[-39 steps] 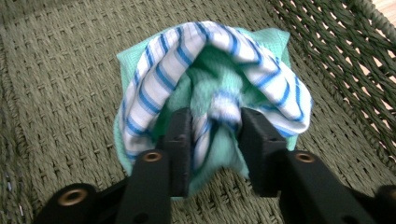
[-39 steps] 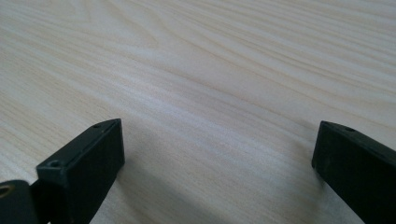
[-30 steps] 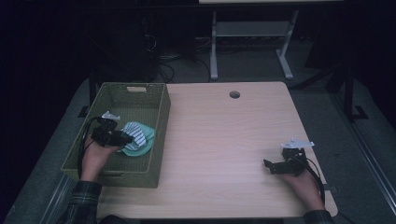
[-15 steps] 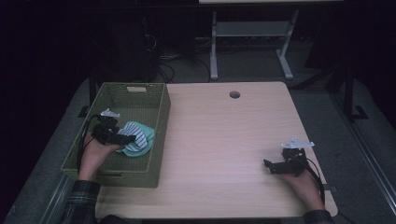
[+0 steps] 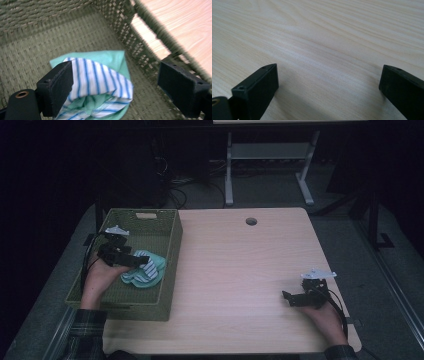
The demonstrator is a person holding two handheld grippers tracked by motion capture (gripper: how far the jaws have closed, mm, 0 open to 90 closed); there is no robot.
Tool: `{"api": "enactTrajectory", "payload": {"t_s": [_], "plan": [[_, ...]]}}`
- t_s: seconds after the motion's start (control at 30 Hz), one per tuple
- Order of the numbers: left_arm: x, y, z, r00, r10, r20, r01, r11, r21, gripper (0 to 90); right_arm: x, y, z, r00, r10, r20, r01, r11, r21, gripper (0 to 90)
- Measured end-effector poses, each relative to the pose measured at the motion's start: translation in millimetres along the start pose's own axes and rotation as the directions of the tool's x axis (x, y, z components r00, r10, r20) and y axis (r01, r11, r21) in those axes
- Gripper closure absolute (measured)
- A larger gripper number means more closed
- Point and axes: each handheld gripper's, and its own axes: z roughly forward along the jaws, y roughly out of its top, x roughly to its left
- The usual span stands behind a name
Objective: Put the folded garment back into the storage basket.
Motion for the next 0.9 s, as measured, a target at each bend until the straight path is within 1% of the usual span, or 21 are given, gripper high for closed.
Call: {"api": "enactTrajectory", "payload": {"t_s": [0.03, 0.13, 0.17, 0.2, 0.27, 0.3, 0.43, 0.47, 0.5, 0.53, 0.63, 0.67, 0.77, 0.8, 0.9], "plan": [[-1.4, 2.2, -2.2, 1.0, 0.006, 0.005, -0.006, 1.0, -0.003, 12.9, 0.0, 0.0, 0.0, 1.0, 0.0, 0.0, 0.0, 1.0, 0.0, 1.9], [-4.3, 5.3, -5.4, 1.0, 0.006, 0.008, -0.005, 0.9998, -0.017, 12.9, 0.0, 0.0, 0.0, 1.0, 0.0, 0.0, 0.0, 1.0, 0.0, 1.9], [-7.1, 7.6, -7.2, 0.9999, 0.009, 0.014, -0.009, 0.9996, -0.028, 12.9, 0.1, 0.0, 0.0, 1.0, 0.001, 0.0, -0.001, 1.0, 0.0, 1.9], [-8.6, 9.2, -8.7, 0.9997, 0.019, 0.016, -0.019, 0.9993, -0.032, 12.9, 0.1, 0.0, 0.0, 1.0, 0.001, 0.0, -0.001, 1.0, 0.0, 1.9], [-10.7, 10.6, -9.8, 0.9996, 0.02, 0.018, -0.019, 0.9991, -0.037, 13.0, 0.1, 0.0, 0.0, 1.0, 0.001, 0.0, -0.001, 1.0, 0.0, 1.9], [-13.3, 12.7, -11.0, 0.9993, 0.029, 0.025, -0.028, 0.9988, -0.04, 13.1, 0.1, 0.0, 0.0, 1.0, 0.001, 0.0, -0.001, 1.0, 0.0, 1.9], [-20.6, 17.6, -13.4, 0.9987, 0.037, 0.036, -0.035, 0.9979, -0.054, 13.2, 0.1, 0.1, -0.1, 1.0, 0.002, 0.0, -0.002, 1.0, 0.0, 1.9], [-20.6, 17.6, -13.4, 0.9987, 0.037, 0.036, -0.035, 0.9979, -0.054, 13.2, 0.1, 0.1, -0.1, 1.0, 0.002, 0.0, -0.002, 1.0, 0.0, 1.9], [-25.4, 20.5, -14.9, 0.998, 0.043, 0.047, -0.04, 0.9967, -0.07, 13.4, 0.1, 0.0, 0.0, 1.0, 0.001, 0.0, -0.001, 1.0, 0.0, 1.9], [-27.8, 21.9, -15.2, 0.9977, 0.042, 0.054, -0.038, 0.9965, -0.075, 13.4, 0.1, 0.0, 0.0, 1.0, 0.001, 0.0, -0.001, 1.0, 0.0, 1.9], [-34.5, 26.3, -16.5, 0.9967, 0.058, 0.057, -0.053, 0.9954, -0.08, 13.4, 0.0, 0.0, 0.0, 1.0, 0.001, 0.0, -0.001, 1.0, 0.0, 1.9], [-34.5, 26.3, -16.5, 0.9967, 0.058, 0.057, -0.053, 0.9954, -0.08, 13.4, -0.1, 0.0, 0.0, 1.0, -0.001, 0.0, 0.001, 1.0, 0.0, 1.9], [-44.4, 32.3, -16.7, 0.9947, 0.073, 0.073, -0.066, 0.9937, -0.091, 13.5, 0.0, 0.0, 0.0, 1.0, 0.001, 0.0, -0.001, 1.0, 0.0, 1.9], [-44.4, 32.3, -16.7, 0.9947, 0.073, 0.073, -0.066, 0.9937, -0.091, 13.5, 0.0, 0.0, 0.0, 1.0, 0.0, 0.0, 0.0, 1.0, 0.0, 2.0], [-56.1, 37.5, -13.3, 0.9919, 0.088, 0.091, -0.08, 0.992, -0.098, 13.6, 0.0, 0.0, 0.0, 1.0, 0.001, 0.0, -0.001, 1.0, 0.0, 1.9]]}}
